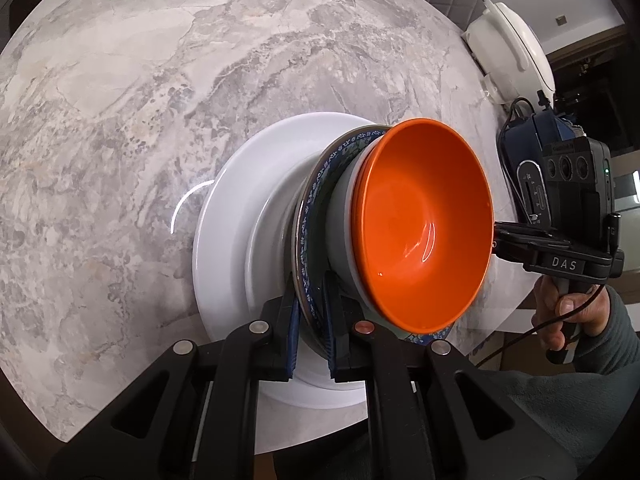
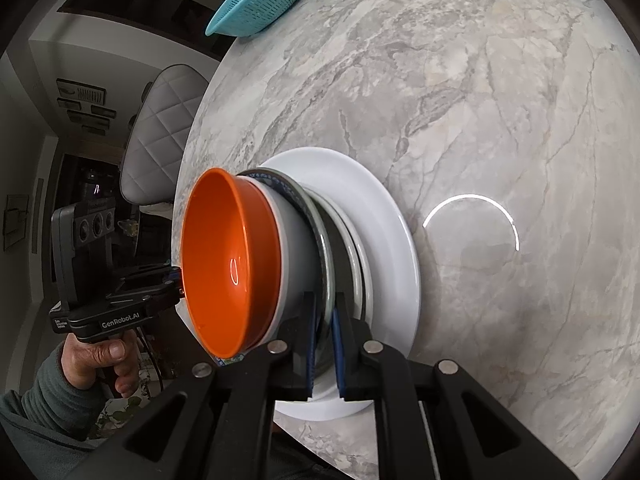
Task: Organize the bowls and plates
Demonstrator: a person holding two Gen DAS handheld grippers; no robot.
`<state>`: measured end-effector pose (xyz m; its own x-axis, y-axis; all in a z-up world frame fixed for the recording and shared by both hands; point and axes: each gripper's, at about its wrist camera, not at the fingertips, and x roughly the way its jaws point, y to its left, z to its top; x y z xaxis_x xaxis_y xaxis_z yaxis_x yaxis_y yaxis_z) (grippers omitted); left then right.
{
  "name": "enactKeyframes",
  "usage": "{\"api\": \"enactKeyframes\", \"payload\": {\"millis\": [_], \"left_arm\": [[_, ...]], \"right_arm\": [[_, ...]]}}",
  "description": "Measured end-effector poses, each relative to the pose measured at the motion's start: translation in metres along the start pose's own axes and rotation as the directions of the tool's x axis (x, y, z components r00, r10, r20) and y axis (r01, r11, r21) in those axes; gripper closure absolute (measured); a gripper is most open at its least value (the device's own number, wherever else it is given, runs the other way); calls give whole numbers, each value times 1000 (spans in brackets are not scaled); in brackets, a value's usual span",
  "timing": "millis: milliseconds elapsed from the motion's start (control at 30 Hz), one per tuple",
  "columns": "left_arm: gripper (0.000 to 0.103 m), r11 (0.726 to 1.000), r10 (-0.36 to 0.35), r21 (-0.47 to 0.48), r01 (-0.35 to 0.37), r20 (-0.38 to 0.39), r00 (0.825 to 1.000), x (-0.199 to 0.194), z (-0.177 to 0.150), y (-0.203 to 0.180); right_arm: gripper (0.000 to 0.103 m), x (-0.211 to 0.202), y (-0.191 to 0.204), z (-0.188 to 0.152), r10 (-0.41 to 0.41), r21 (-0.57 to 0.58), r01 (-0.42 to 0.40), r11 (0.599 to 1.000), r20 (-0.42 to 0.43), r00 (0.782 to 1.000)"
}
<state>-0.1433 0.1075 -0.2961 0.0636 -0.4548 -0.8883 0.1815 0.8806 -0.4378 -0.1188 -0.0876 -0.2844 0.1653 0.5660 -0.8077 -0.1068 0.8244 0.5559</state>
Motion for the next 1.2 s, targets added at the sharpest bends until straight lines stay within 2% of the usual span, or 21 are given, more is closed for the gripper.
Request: {"api": "enactKeyframes", "payload": {"millis": [167, 200, 233, 333, 367, 400, 467, 567, 600, 633, 700, 767, 833, 900, 967, 1033, 1067, 1100, 1133, 1167, 1200], "left_arm": [[86, 999, 30, -18, -28, 72, 997, -13, -8, 2], [69, 998, 65, -29, -62, 87, 994, -17, -11, 2], [44, 996, 87, -41, -84, 99, 991, -21, -15, 5], [10, 993, 94, -93, -78, 176, 980, -41, -26, 14], [6, 991, 110, -98, -92, 199, 974, -48, -30, 14], [3, 990, 125, -99, -106, 219, 968, -55, -35, 13], [3, 984, 168, -95, -149, 250, 953, -67, -43, 7], [3, 973, 231, -80, -217, 283, 931, -84, -51, -10], [3, 963, 269, -79, -258, 293, 917, -90, -52, -19], [3, 957, 288, -70, -281, 317, 903, -98, -51, -29], [3, 961, 264, -33, -276, 421, 868, -123, -56, -52], [3, 942, 309, -46, -332, 505, 806, -150, -61, -75], [3, 944, 292, -51, -325, 584, 757, -175, -66, -92], [3, 941, 302, -73, -330, 623, 722, -192, -70, -107], [3, 913, 387, -145, -381, 599, 701, -195, -74, -118], [3, 894, 439, -194, -403, 556, 706, -191, -81, -125], [3, 906, 418, -194, -376, 551, 723, -188, -84, -128], [3, 923, 384, -190, -336, 534, 753, -185, -83, -129], [3, 932, 363, -188, -311, 518, 775, -184, -84, -133], [3, 932, 362, -195, -305, 502, 785, -182, -83, -137], [3, 923, 384, -208, -323, 492, 781, -182, -81, -142]], "right_arm": [[91, -1, 5, 0, -23, -17, 23, 1000, 19, 1000], [90, -2, 6, -1, -24, -18, 24, 1000, 25, 999], [89, -4, 7, -2, -28, -21, 28, 999, 31, 999], [82, -11, 6, -3, -57, -13, 58, 998, 48, 997], [70, -16, 5, -4, -59, -2, 59, 998, 62, 996], [54, -24, 5, -6, -58, 9, 57, 998, 81, 995], [40, -38, 6, -10, -75, 23, 72, 997, 123, 990], [27, -55, 11, -16, -141, 38, 137, 990, 161, 977], [19, -61, 15, -18, -162, 45, 156, 987, 174, 971], [17, -68, 19, -20, -183, 53, 176, 983, 192, 964], [17, -79, 29, -25, -201, 52, 194, 980, 226, 953], [17, -90, 44, -29, -229, 48, 225, 973, 267, 936], [17, -101, 59, -34, -235, 31, 238, 971, 312, 920], [16, -113, 75, -40, -230, 9, 243, 970, 365, 902], [16, -121, 88, -41, -229, -11, 255, 967, 404, 886], [16, -129, 98, -42, -241, -31, 281, 959, 431, 869], [16, -131, 102, -42, -250, -41, 298, 954, 440, 862], [16, -134, 105, -42, -258, -52, 313, 948, 449, 856], [16, -136, 108, -43, -265, -57, 325, 944, 454, 851], [16, -138, 110, -44, -275, -58, 336, 940, 453, 848], [16, -138, 110, -44, -290, -56, 350, 935, 445, 847]]}}
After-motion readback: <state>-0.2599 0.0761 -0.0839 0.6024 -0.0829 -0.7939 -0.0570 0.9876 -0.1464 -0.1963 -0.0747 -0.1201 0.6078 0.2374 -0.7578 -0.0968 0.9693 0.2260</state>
